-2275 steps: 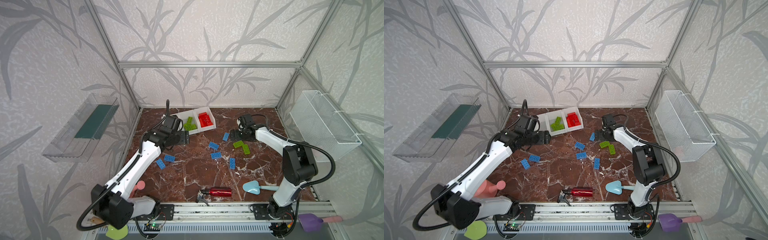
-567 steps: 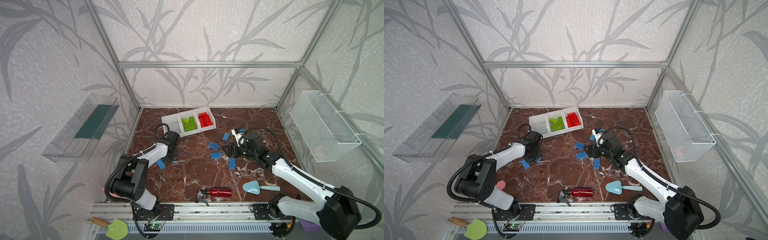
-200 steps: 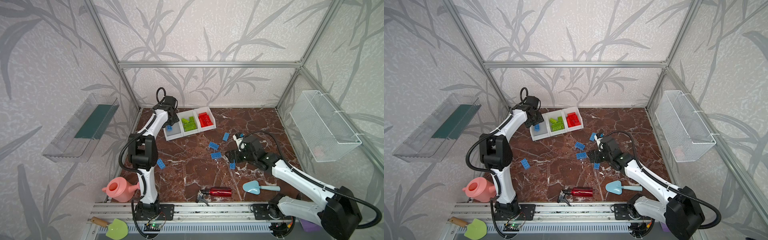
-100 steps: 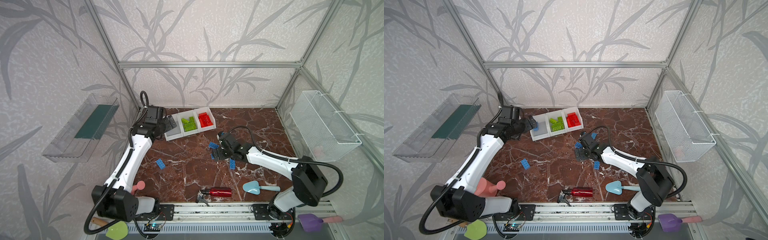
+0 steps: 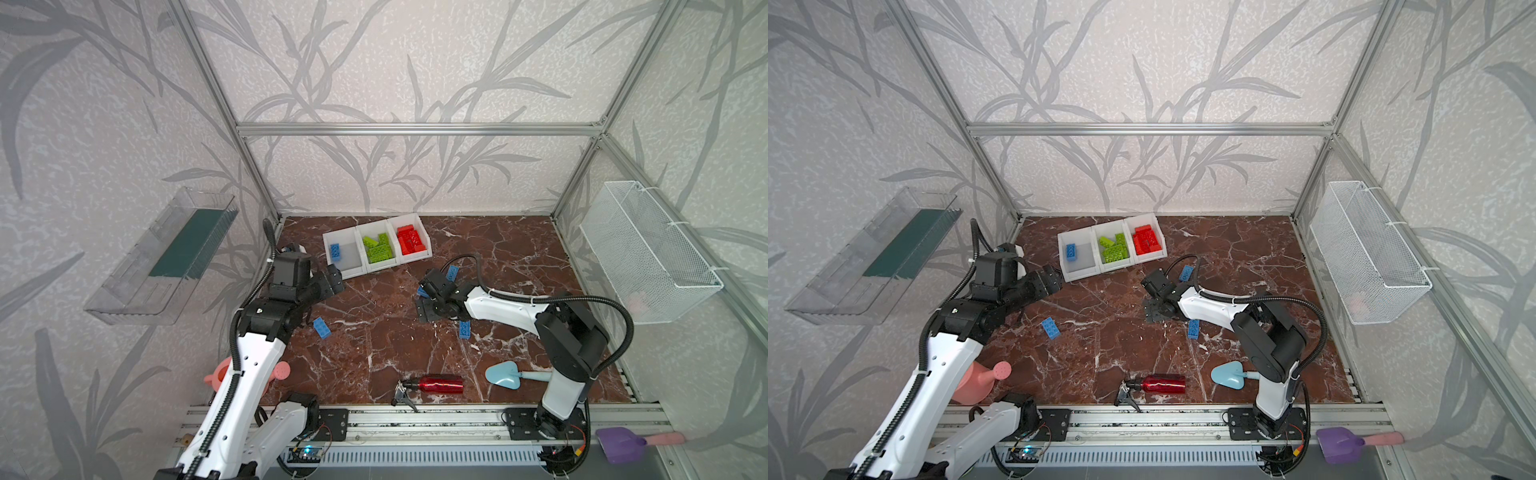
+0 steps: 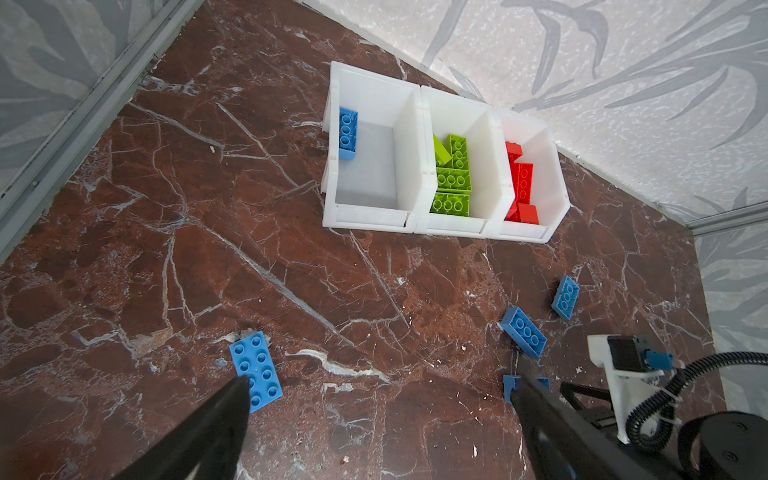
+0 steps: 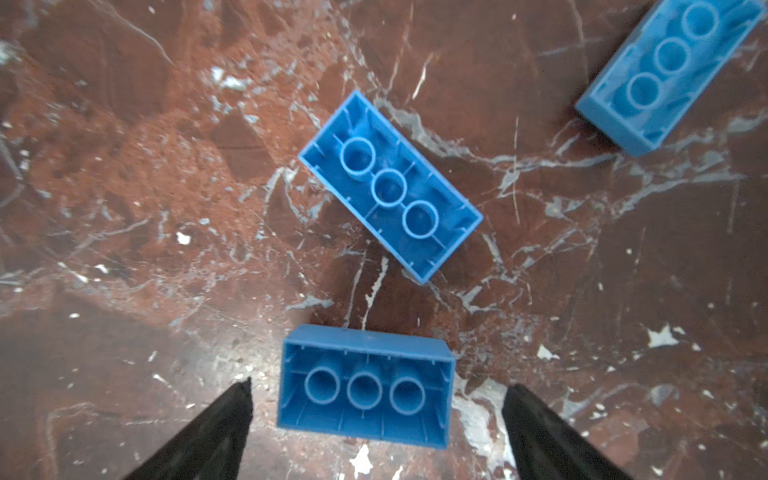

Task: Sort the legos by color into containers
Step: 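Lower the right gripper onto a blue brick while the left gripper releases and withdraws, then carry the blue brick with the right gripper over the blue compartment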

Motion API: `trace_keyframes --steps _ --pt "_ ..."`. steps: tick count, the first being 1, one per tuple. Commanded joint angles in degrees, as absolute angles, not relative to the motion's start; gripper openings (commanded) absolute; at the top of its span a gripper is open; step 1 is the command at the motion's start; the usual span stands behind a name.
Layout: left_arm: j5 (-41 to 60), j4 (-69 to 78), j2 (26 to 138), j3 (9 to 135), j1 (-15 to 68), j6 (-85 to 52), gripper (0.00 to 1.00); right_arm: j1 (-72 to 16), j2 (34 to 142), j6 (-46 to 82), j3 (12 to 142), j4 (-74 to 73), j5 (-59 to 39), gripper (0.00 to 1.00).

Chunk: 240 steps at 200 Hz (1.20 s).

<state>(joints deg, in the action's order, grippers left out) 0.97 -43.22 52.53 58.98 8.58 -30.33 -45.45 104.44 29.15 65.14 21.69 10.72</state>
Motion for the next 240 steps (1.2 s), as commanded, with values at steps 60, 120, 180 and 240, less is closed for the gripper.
trace_keyframes --steps 60,120,180,240 --pt "-0.78 -45.62 49.66 55.89 8.97 -27.84 0.99 -46.76 109.87 32.17 69.95 26.06 13.54 0.74" --pt "-0.79 -45.9 49.14 56.34 9.21 -27.99 0.99 -47.29 107.89 30.24 72.74 26.59 11.27 0.58" --pt "-0.44 -47.84 46.58 54.98 9.09 -30.8 0.99 -45.73 112.78 22.11 89.44 22.63 -4.13 0.58" --pt "-1.45 -51.66 42.56 51.15 9.01 -34.25 0.98 -45.62 129.34 17.27 122.13 31.12 -14.12 0.58"
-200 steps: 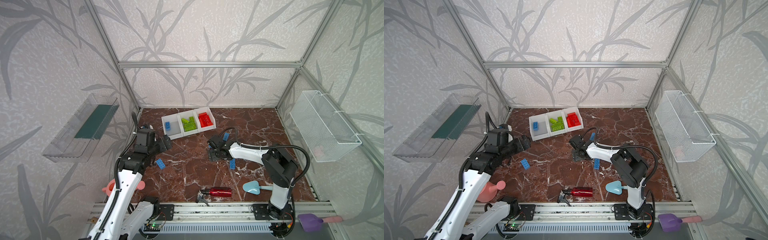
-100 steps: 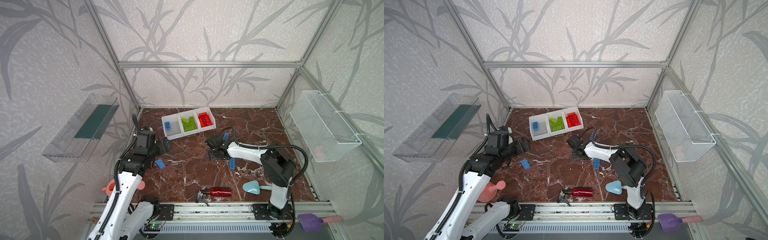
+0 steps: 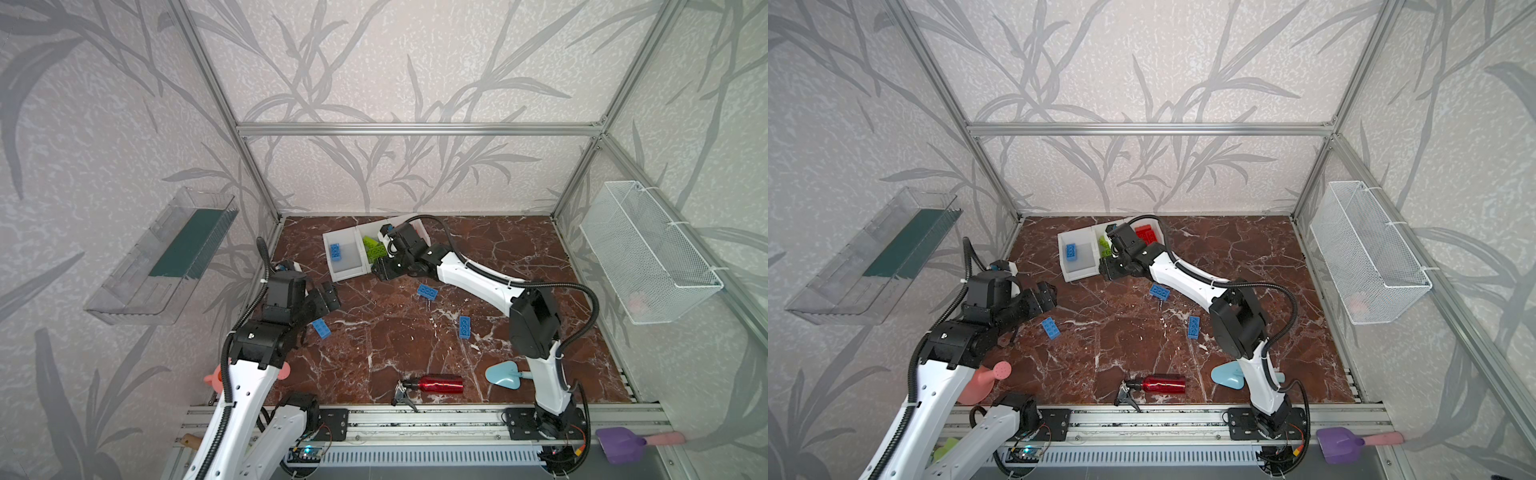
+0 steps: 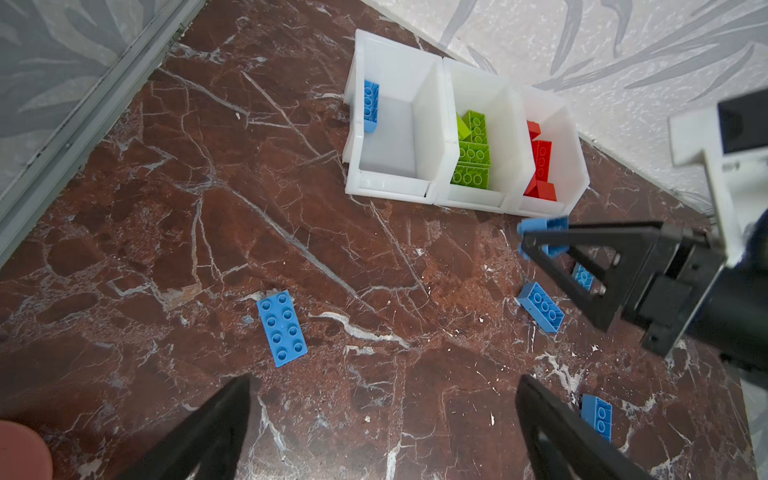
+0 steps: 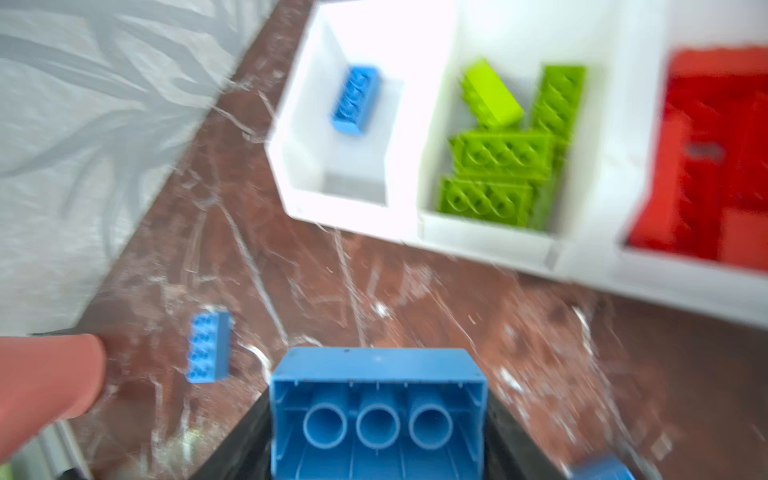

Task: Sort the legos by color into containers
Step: 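Carry the blue brick with the right gripper over the blue compartment, then release the blue brick into the blue compartment and lift the right gripper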

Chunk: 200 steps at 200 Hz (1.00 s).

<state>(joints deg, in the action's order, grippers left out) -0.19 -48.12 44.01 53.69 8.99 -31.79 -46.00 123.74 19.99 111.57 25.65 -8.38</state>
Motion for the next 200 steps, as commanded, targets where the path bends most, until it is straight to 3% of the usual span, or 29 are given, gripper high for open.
trace_keyframes --steps 1,65,127,168,200 --pt "-1.43 -51.62 42.46 51.06 9.03 -34.35 0.98 -45.62 129.66 17.25 122.68 31.25 -14.27 0.58" --pt "3.74 -47.6 39.55 42.27 8.99 -41.8 0.96 -45.62 149.61 21.58 154.64 36.32 -19.08 0.58" --pt "9.85 -43.96 39.41 38.18 9.05 -45.09 0.94 -45.62 155.22 33.17 154.0 18.66 -17.02 0.59" --pt "12.46 -42.33 41.35 36.47 9.15 -45.9 0.92 -45.62 160.39 35.94 160.19 15.22 -14.86 0.67" --pt "12.2 -42.63 42.1 35.83 9.22 -45.61 0.92 -45.63 160.06 36.14 157.83 12.55 -12.63 0.84"
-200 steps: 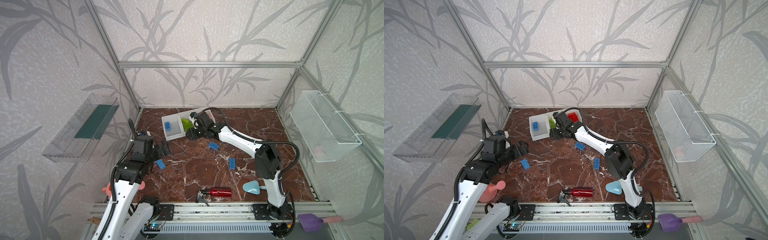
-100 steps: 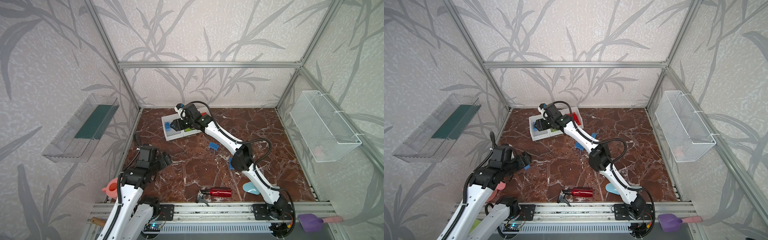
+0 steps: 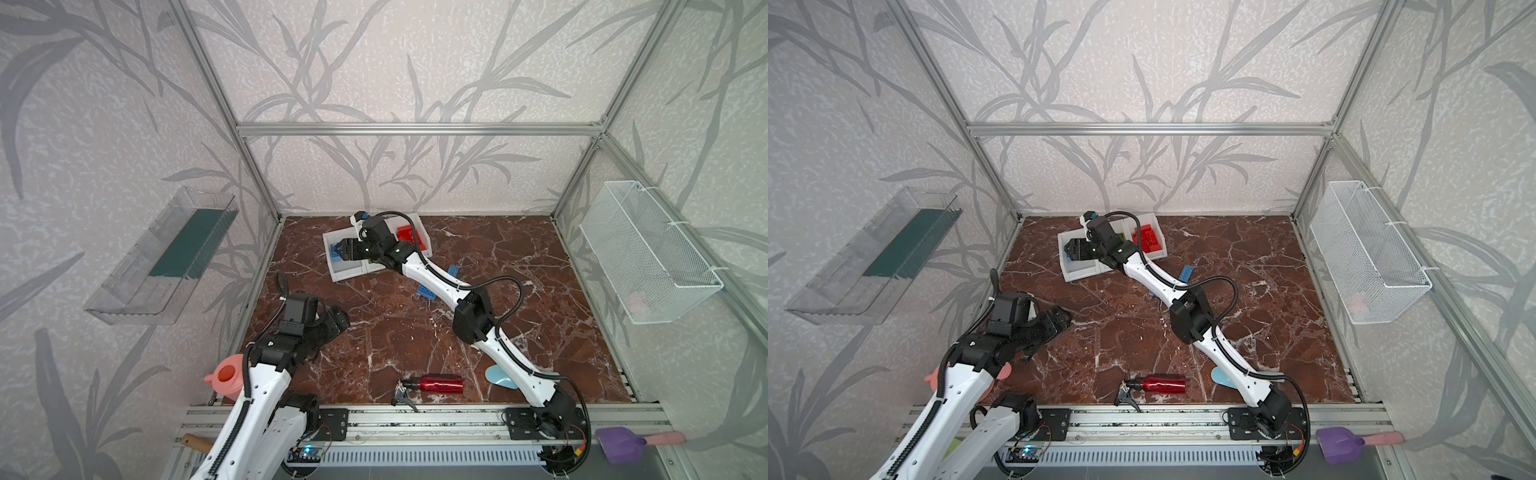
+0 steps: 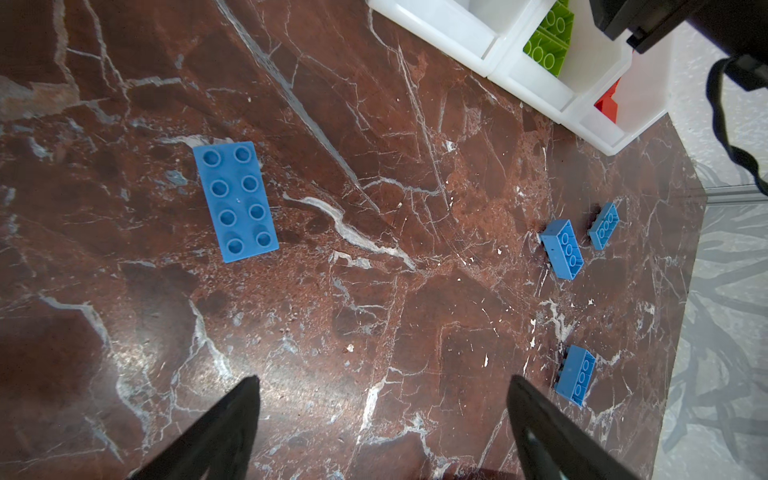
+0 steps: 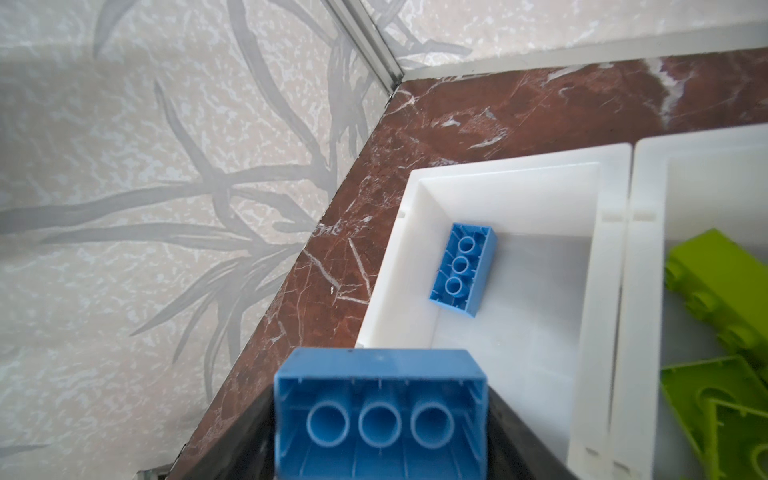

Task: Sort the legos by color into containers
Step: 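Release the blue brick into the blue compartment and lift the right gripper, then grasp a blue brick with the left gripper while the right gripper withdraws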

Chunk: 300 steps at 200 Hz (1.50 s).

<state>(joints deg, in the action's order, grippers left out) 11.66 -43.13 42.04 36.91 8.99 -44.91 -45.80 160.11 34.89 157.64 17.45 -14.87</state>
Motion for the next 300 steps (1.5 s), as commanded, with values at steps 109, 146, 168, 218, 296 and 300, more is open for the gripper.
trace_keyframes --steps 109,146,168,218,296,300 --pt "-1.06 -41.77 52.4 37.34 9.14 -47.22 0.94 -44.65 146.15 29.88 146.91 12.6 -14.96 0.93" --pt "-4.32 -40.49 56.8 37.74 9.14 -49.56 0.92 -44.3 133.54 25.48 132.76 10.26 -17.2 0.93" --pt "-7.64 -39.43 59.44 37.84 9.08 -50.68 0.92 -43.25 123.97 24.76 118.45 4.07 -18.05 0.93" --pt "-11.44 -38.71 68.19 40.37 8.83 -51.82 0.87 -38.59 103.65 26.38 88.85 -6.0 -18.15 0.92" --pt "-11.85 -35.05 79.15 42.83 8.83 -52.98 0.64 -34.82 81.01 26.54 59.94 -8.55 -15.58 0.92" --pt "-11.86 -34.84 79.41 42.84 8.79 -53.0 0.63 -34.71 80.33 26.54 59.13 -8.45 -15.56 0.92"
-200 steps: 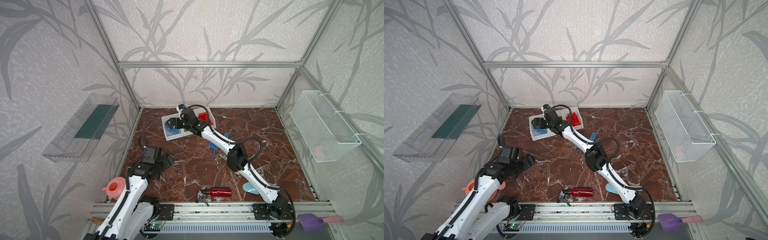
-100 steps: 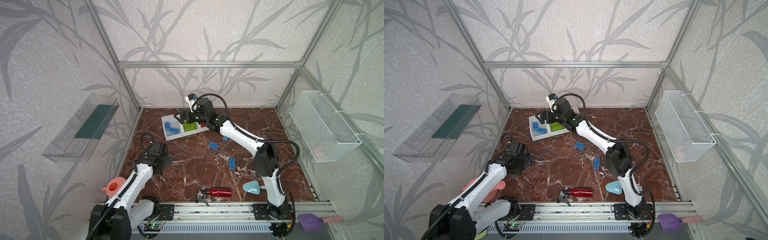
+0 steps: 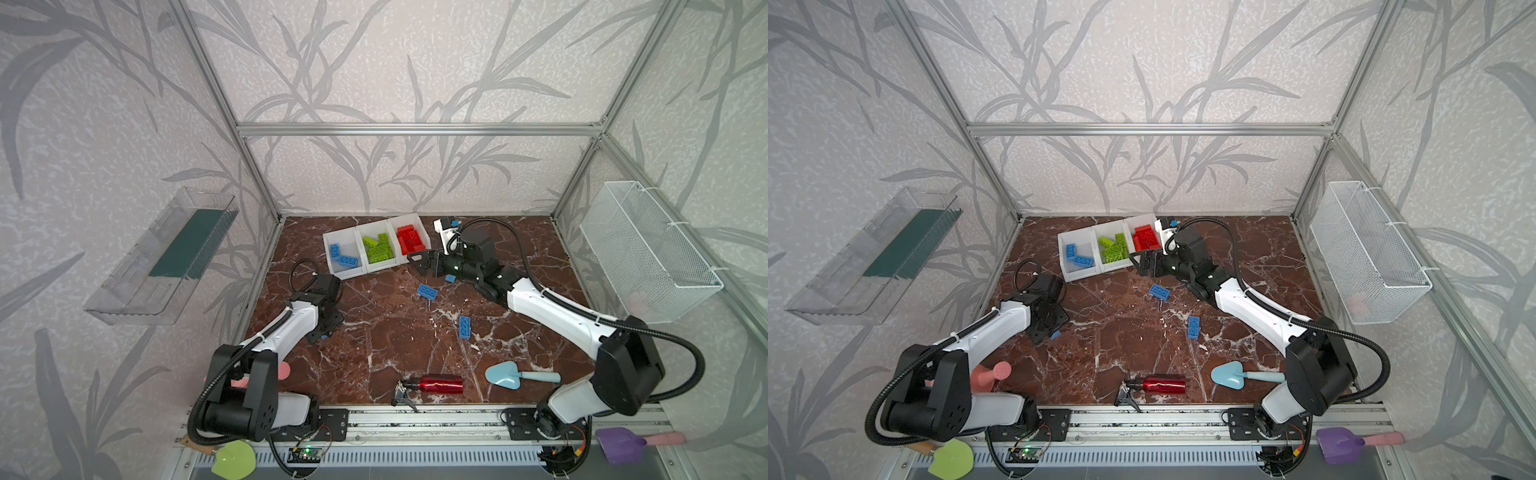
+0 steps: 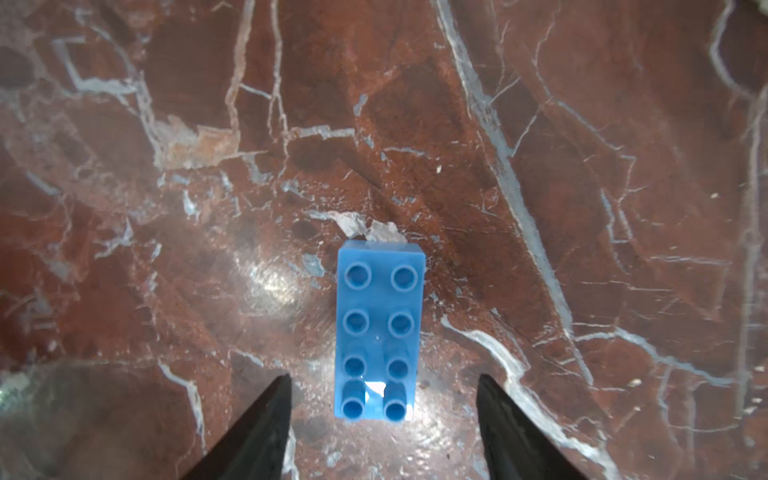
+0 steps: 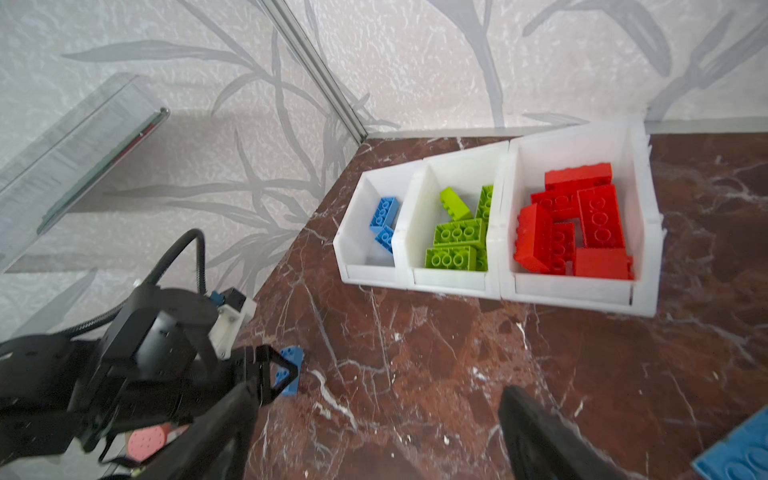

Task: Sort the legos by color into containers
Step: 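Grasp a blue brick with the left gripper while the right gripper withdraws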

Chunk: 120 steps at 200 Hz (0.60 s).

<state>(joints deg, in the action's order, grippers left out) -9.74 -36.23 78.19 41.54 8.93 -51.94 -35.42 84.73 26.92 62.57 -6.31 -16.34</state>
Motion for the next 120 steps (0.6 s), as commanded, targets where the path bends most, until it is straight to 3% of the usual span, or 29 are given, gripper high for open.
trace_keyframes --steps 1,53,90,120 --pt "-11.86 -34.82 79.43 42.87 8.79 -53.0 0.62 -34.67 80.2 26.54 58.96 -8.4 -15.56 0.92" --pt "-11.95 -33.14 82.56 42.78 8.83 -53.11 0.55 -34.07 75.47 25.93 54.16 -6.27 -15.3 0.92" --pt "-11.65 -32.29 83.04 42.76 8.83 -52.45 0.41 -33.65 73.44 25.88 52.42 -5.88 -15.07 0.92" --pt "-11.92 -33.37 81.59 43.65 8.84 -52.04 0.38 -33.53 72.17 25.4 51.21 -4.81 -14.78 0.92"
